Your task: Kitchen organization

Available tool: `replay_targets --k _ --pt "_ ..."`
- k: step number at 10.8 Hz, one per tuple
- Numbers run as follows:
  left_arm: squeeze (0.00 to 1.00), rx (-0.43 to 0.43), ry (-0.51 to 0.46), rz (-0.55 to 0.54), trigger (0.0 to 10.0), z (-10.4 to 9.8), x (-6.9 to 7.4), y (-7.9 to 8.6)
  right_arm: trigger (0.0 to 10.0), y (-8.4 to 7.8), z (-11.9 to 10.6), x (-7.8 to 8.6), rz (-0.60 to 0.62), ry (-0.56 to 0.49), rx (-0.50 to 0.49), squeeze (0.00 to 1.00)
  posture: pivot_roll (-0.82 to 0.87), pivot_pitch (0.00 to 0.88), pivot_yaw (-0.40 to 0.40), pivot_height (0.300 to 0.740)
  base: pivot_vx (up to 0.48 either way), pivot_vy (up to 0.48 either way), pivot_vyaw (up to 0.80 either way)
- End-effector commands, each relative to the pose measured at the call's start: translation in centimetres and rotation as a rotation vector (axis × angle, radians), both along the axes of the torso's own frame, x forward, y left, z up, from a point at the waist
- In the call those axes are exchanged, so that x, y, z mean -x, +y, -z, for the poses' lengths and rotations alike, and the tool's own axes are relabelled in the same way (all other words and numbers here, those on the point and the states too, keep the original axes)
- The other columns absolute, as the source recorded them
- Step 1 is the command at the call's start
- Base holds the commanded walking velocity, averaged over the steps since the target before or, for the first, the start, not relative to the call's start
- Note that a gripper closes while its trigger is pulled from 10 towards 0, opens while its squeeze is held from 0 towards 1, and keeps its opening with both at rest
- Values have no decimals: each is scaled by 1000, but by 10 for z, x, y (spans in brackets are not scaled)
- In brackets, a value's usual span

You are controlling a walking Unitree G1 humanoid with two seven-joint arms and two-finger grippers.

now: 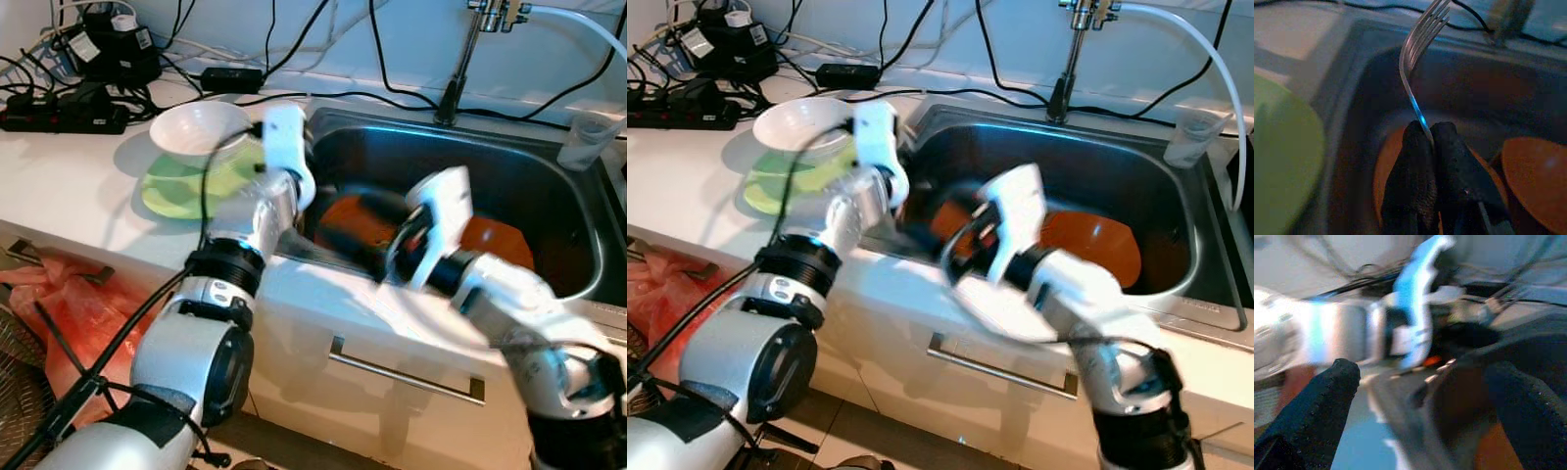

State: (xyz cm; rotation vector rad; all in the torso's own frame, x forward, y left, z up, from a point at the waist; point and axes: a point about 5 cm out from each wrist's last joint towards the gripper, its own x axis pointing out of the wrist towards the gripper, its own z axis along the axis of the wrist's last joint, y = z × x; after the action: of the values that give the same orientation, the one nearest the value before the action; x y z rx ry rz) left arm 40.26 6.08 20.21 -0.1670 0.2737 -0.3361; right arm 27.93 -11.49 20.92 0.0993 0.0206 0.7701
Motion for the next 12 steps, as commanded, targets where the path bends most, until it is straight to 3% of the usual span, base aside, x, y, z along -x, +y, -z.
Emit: replay_targets --k 1,4,7,9,11,12 --pt "0 -20 5 53 0 8 3 -5 10000 -8 -3 -4 52 -13 2 0 -51 0 26 740 0 0 0" --pt "0 -33 13 160 0 16 9 -21 10000 -15 -1 1 87 -2 27 0 -79 0 37 740 0 0 0" --pt "0 -69 28 368 0 34 20 -49 10000 -35 6 10 240 33 158 0 -172 0 128 740 0 0 0" --pt "0 -82 36 403 902 44 26 -59 10000 -41 10 16 300 55 180 0 -234 0 166 740 0 0 0" --pt "0 -102 34 412 2824 54 31 -66 10000 -51 12 25 372 86 237 0 -280 0 183 740 0 0 0" --pt "0 -104 33 410 2784 55 32 -66 10000 -52 12 26 379 90 242 0 -280 0 183 740 0 0 0"
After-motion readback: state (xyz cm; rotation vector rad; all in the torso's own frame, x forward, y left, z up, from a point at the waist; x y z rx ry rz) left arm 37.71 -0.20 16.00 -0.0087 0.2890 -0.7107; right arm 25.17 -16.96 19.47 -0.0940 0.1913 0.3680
